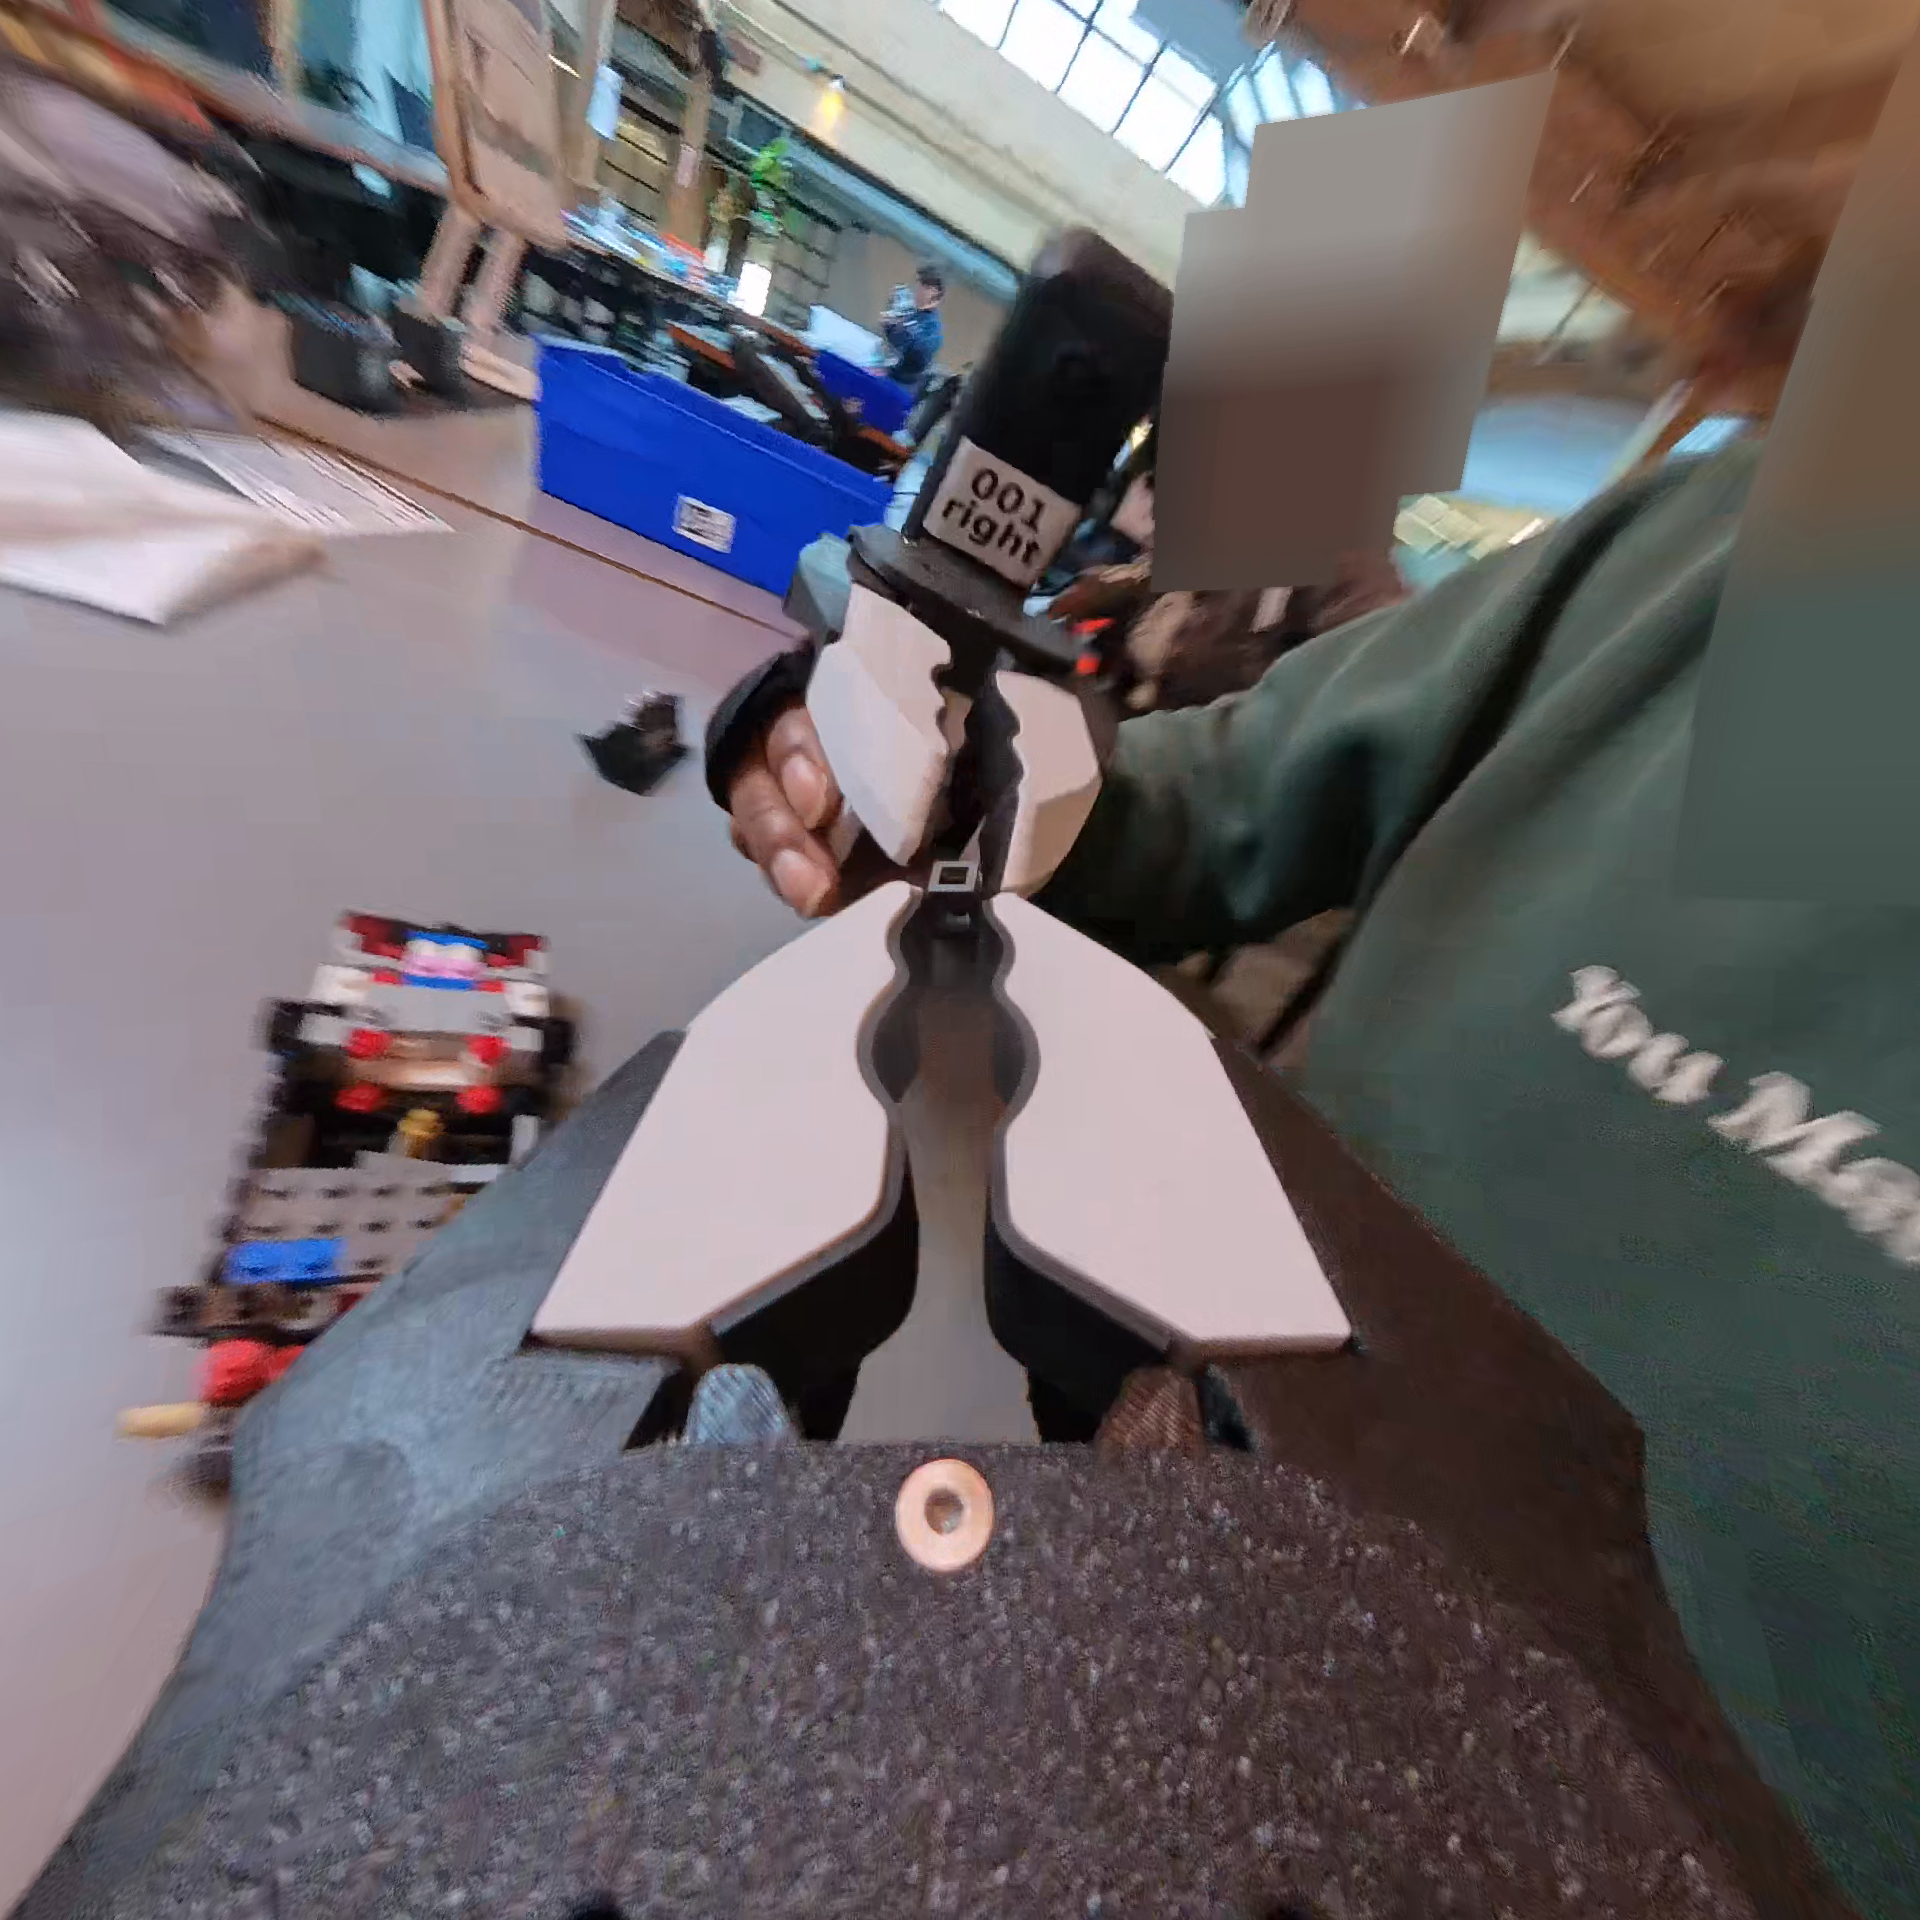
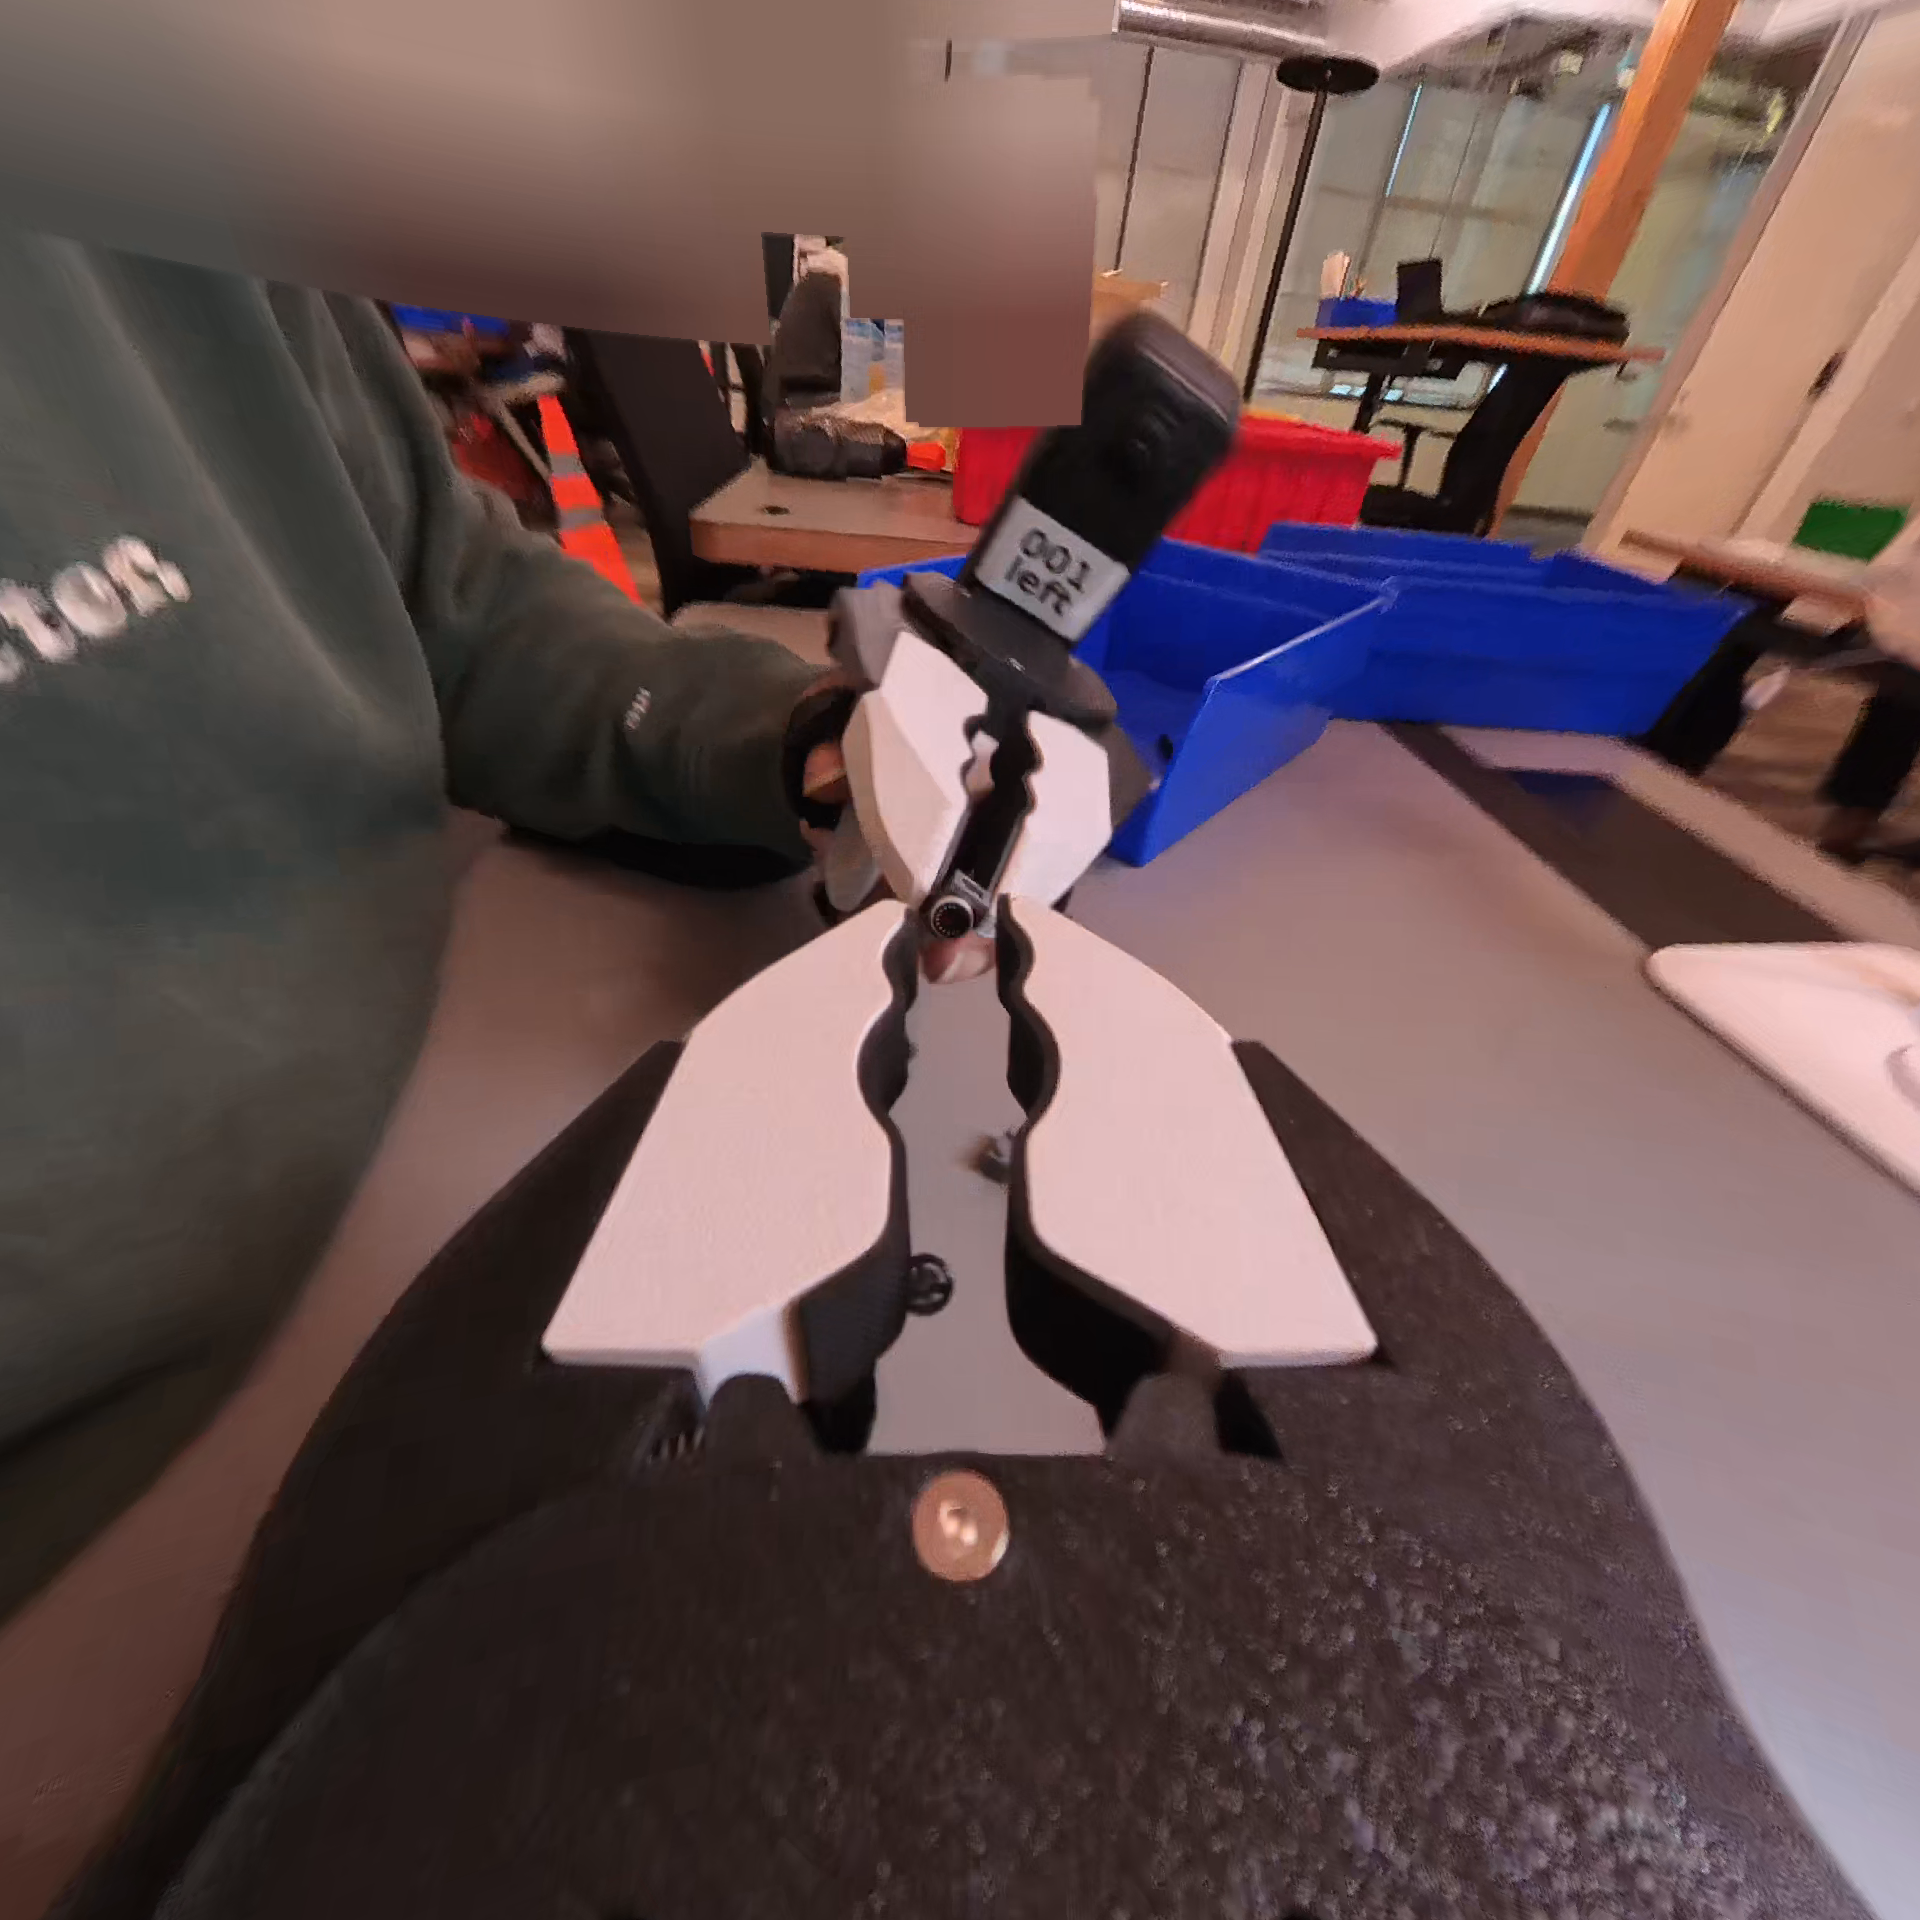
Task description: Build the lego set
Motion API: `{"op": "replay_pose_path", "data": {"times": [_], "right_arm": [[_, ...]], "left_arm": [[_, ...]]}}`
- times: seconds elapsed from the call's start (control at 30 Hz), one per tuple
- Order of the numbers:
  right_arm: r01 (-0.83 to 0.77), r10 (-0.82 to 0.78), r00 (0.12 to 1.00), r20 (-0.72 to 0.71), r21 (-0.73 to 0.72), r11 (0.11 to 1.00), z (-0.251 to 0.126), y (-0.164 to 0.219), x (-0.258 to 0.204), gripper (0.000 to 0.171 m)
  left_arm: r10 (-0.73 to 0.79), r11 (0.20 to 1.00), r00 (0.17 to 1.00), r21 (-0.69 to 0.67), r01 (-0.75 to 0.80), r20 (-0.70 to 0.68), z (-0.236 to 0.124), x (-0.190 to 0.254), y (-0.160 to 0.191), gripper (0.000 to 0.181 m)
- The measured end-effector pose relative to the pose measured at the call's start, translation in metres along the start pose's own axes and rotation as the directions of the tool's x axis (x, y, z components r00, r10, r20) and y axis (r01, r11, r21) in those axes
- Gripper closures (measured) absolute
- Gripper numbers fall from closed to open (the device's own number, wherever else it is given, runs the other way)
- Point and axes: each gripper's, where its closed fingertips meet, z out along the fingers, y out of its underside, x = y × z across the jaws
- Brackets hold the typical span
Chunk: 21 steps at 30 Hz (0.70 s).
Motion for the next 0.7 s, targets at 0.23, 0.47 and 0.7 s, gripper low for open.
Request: {"op": "replay_pose_path", "data": {"times": [0.23,0.47,0.7], "right_arm": [[-0.194,0.194,0.981,0.02,0.007,0.981,-0.0005,0.0016,0.0093,0.156],[-0.161,0.161,0.987,0.001,-0.008,0.987,0.003,0.0035,0.0078,0.163],[-0.148,0.149,0.989,0.009,-0.029,0.989,0.0034,0.0059,0.0064,0.164]], "left_arm": [[0.315,0.949,0.932,-0.054,-0.31,0.181,-0.0005,-0.0066,-0.0046,0.173],[0.349,0.937,0.915,-0.079,-0.34,0.203,-0.0004,-0.0092,-0.0033,0.173],[0.364,0.931,0.908,-0.095,-0.352,0.208,0.0014,-0.0094,-0.0014,0.17]]}}
